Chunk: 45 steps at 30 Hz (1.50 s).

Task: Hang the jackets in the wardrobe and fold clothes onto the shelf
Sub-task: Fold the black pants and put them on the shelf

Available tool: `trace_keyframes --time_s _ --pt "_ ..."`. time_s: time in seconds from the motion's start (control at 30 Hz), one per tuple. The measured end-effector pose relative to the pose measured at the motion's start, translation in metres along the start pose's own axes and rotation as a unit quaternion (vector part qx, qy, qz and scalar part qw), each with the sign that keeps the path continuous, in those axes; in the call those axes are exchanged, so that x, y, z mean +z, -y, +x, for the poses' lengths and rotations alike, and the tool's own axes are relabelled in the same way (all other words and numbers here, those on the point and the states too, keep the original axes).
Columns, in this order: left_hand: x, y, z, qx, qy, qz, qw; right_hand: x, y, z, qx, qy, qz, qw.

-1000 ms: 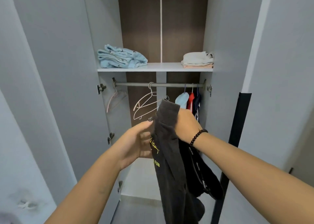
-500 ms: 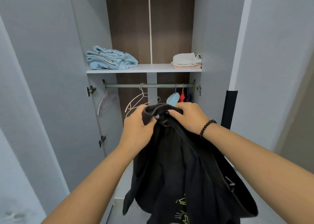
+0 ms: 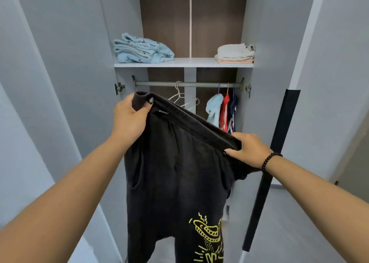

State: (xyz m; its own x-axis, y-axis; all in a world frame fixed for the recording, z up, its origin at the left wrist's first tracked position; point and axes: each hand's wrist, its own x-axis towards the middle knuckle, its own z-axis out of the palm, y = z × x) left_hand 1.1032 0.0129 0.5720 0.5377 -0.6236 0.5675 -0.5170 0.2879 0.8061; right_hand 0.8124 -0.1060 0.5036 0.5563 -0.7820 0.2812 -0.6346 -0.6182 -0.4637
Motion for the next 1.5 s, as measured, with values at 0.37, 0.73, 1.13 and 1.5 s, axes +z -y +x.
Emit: trace_keyframes --time_s 0.37,0.73,1.13,1.5 --pt "-0.057 0.063 -0.018 -0.214 -0.003 0.040 0.976 0.011 0.005 0.034 0.075 -0.009 -0.019 0.997" --pt "-0.050 0.082 -0.063 -0.386 -0.013 -0.041 0.922 0.037 0.057 0.052 0.242 0.043 0.107 0.963" --pt "-0.006 0.031 -0.064 -0.306 0.109 -0.092 0.941 0.062 0.136 0.042 0.203 0.067 0.453 0.865" --pt "0.005 0.007 -0.053 -0.138 0.300 -0.078 0.941 0.021 0.154 0.035 0.133 0.092 0.540 0.826"
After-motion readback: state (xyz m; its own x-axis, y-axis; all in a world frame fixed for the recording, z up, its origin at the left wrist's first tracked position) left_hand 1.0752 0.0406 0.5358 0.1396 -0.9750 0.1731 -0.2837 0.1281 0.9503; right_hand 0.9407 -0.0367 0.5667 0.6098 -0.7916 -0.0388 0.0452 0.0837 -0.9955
